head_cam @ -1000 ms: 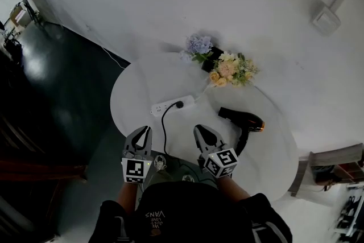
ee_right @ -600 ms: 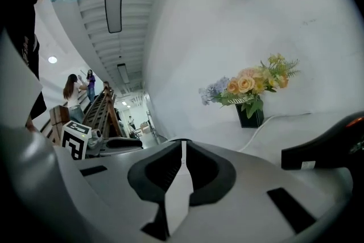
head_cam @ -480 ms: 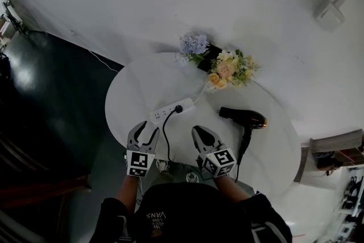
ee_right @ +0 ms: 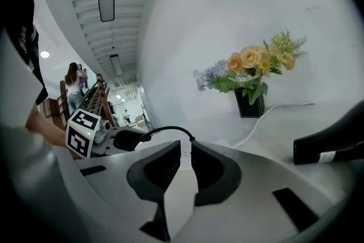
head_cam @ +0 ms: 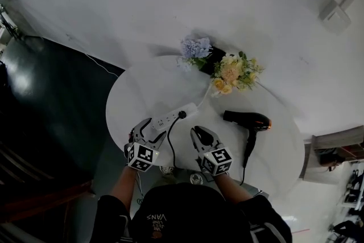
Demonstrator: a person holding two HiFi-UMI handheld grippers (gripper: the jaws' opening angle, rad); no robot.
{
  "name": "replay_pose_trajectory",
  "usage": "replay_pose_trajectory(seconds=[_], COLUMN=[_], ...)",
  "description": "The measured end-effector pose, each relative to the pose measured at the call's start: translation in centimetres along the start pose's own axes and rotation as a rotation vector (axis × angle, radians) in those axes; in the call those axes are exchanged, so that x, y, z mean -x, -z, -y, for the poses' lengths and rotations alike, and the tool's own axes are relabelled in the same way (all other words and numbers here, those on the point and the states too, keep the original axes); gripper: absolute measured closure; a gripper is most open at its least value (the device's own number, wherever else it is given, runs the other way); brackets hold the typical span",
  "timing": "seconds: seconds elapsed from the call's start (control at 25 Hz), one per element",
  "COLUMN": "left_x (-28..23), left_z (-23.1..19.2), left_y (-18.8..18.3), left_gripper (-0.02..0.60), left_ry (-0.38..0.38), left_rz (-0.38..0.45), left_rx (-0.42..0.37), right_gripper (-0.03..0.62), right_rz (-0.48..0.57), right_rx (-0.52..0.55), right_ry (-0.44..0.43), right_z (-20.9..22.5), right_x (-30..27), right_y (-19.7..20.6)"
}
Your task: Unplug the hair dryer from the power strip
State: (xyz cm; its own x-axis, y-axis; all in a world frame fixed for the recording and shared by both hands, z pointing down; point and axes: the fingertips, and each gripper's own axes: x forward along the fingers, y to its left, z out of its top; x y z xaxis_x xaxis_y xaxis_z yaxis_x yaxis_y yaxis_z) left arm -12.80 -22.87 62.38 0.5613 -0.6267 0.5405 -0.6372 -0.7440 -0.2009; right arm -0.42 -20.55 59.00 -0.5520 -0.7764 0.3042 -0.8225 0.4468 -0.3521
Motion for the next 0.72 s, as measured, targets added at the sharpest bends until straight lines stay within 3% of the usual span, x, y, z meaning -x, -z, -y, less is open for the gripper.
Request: replay_pose_trajectory(seconds=[0.4, 0.56, 0.72], left_x=[-3.5, -4.1, -4.5], left_z=[-0.3, 0.0, 0.5], left_y=[2.5, 3.0, 3.0], left_gripper=[0.232, 0.230, 0.231], left_ry=[0.172, 0.222, 0.256], left_rz=[-0.155, -0.181, -0.195], left_rx=[-0.115, -0.157, -0.178], right_gripper=[0.542, 0.454, 0.446], right_rz=[-0.068, -0.082, -0.107], right_rx=[0.090, 0.108, 0.158], right_ry=[0.048, 0.044, 0.024], right_z=[1.0, 1.4, 1.4], right_x=[-3.8, -5.3, -6.7], right_y=[0.6, 0.7, 0.9])
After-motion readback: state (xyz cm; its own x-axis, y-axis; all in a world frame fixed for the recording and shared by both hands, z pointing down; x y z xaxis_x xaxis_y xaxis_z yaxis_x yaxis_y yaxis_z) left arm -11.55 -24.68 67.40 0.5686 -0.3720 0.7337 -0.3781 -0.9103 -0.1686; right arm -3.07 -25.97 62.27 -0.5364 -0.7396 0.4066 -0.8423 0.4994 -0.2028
